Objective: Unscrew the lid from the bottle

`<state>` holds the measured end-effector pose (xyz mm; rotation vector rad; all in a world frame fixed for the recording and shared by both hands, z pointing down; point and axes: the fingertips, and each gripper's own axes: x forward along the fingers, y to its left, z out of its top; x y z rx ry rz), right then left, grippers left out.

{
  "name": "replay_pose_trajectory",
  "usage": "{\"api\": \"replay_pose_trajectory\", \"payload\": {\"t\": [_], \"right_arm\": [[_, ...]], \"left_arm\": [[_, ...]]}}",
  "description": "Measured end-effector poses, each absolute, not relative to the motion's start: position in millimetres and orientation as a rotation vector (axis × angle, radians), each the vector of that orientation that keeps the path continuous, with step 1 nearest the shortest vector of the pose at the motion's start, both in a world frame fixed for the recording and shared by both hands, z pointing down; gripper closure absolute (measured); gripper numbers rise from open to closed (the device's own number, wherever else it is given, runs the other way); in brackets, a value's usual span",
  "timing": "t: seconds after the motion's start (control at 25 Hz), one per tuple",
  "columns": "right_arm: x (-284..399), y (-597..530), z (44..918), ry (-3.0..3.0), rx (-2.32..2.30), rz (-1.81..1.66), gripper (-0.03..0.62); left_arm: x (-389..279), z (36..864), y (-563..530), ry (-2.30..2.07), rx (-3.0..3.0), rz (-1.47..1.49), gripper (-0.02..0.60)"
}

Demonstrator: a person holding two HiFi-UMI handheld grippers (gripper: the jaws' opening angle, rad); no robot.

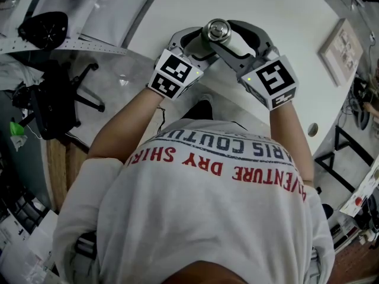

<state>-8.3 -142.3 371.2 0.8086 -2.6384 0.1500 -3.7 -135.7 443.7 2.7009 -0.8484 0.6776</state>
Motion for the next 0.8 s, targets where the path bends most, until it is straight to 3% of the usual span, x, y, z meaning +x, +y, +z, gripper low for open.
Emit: {"api": "replay_pose_trajectory", "payload": {"t": [0.8], "right_arm": [[-22.3, -146.6, 368.3, -2.636, 0.252, -0.026, 0.355]], "left_arm": [[-12.3, 446.1, -144.3, -0.136, 2.922, 0.86, 0.244]]}}
